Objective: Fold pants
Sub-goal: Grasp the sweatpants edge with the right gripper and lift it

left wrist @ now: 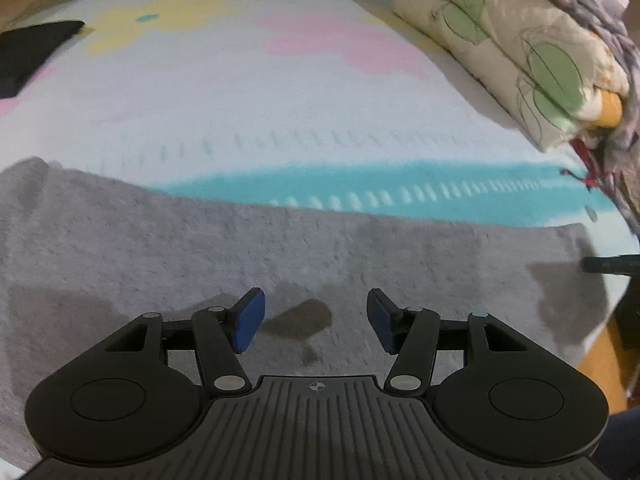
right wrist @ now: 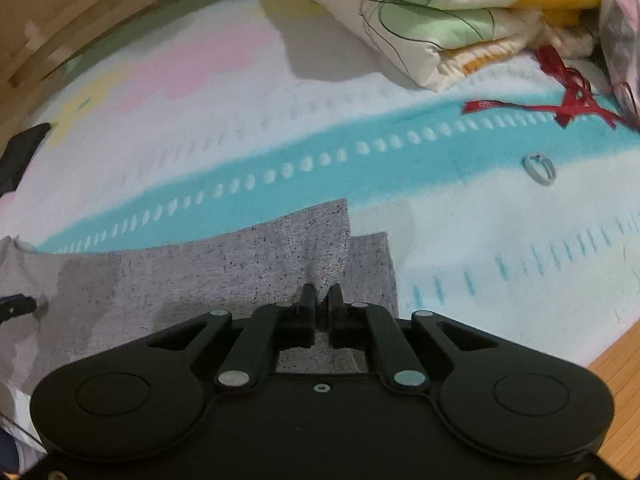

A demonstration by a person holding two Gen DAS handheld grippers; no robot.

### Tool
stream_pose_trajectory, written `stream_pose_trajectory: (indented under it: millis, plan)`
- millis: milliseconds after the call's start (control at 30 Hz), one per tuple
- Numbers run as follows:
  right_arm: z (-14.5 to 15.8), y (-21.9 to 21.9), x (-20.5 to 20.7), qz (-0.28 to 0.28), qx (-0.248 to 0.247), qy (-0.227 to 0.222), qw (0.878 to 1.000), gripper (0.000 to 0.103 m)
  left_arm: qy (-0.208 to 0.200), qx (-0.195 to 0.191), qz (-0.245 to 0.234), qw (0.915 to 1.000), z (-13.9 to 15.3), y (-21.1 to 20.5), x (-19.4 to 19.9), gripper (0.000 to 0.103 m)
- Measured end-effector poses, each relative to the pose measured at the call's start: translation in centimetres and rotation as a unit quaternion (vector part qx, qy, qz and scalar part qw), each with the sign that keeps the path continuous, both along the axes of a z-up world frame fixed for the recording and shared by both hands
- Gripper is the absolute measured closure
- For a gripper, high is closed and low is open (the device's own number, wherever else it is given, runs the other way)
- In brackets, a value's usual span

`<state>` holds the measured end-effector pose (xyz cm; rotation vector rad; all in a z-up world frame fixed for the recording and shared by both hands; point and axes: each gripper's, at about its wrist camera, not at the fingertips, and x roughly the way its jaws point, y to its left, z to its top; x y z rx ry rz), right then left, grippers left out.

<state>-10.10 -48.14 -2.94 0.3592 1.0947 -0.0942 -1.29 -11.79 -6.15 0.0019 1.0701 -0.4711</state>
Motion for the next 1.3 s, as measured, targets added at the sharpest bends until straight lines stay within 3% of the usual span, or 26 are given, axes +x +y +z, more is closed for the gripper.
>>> stream_pose_trajectory:
  millis: [100,200,300,467,533,600,633,667,700,767,833,967,1100,1233,1300]
  plan:
    - [-2.0,0.1,0.7,0.003,-0.013,0.038,0.999,0.095,0.008,0.035,-0.001,0.9994,-1.3,-0.4,-0.4,0.048]
    - [-2.0,0.0,0.5,-0.006,-0.018,0.04,0.999,0.096,-0.008,0.048,-0.015,0.9987,-1.2,-0.8,-1.1,0.048]
    - [-1.6,-0.5,0.0,-0.029,-0.019,0.044,0.998,0.097,-0.009,0.039,-0.016,0.9991,-0.8,-0.9,-1.2,0.048]
    - [-1.3,0.0,0.1,-0.026,-0.073,0.043,0.996,0.1,0.0,0.029,-0.011,0.9995,-0.7,-0.6,-1.2,0.048]
    - [-1.7,-1.0,0.1,-0.041,-0.039,0.048,0.997,0.099,0.007,0.035,-0.015,0.9992,-1.3,-0.8,-1.2,0.047]
    - [-1.6,-1.7,0.0,-0.052,-0.013,0.043,0.998,0.095,-0.003,0.046,-0.028,0.9985,-1.8,-1.4,-1.3,0.039]
    - [-1.3,-1.9,-0.2,-0.059,-0.005,0.035,0.998,0.092,-0.011,0.056,-0.035,0.9978,-1.9,-1.8,-1.6,0.038]
    - [-0.9,-2.1,-0.5,-0.071,-0.011,0.022,0.997,0.078,-0.02,0.069,-0.04,0.9966,-1.9,-2.2,-1.8,0.037]
    - [-0.5,-2.4,-0.6,-0.077,-0.016,0.011,0.997,0.071,-0.028,0.08,-0.046,0.9954,-1.9,-2.6,-2.1,0.037]
    - [-0.2,-3.4,-1.0,-0.089,0.003,-0.001,0.996,0.021,-0.036,0.087,-0.049,0.9943,-2.0,-2.9,-2.4,0.036]
    - [-0.3,-4.5,-1.8,-0.118,0.041,-0.017,0.992,0.021,-0.034,0.083,-0.047,0.9948,-2.0,-2.7,-2.4,0.036]
    - [-2.1,-6.1,-2.4,-0.138,0.128,-0.003,0.982,0.019,-0.023,0.07,-0.04,0.9965,-2.0,-2.2,-2.0,0.036]
    - [-3.6,-6.6,-3.3,-0.148,0.189,0.002,0.971,0.0,-0.018,0.065,-0.036,0.997,-1.8,-1.9,-1.9,0.036]
    - [-6.1,-6.9,-4.1,-0.174,0.236,0.041,0.955,0.0,-0.016,0.066,-0.037,0.997,-1.8,-1.9,-1.9,0.036]
    - [-6.4,-6.7,-4.4,-0.173,0.238,0.024,0.955,0.0,-0.014,0.065,-0.036,0.9972,-1.8,-1.8,-1.8,0.036]
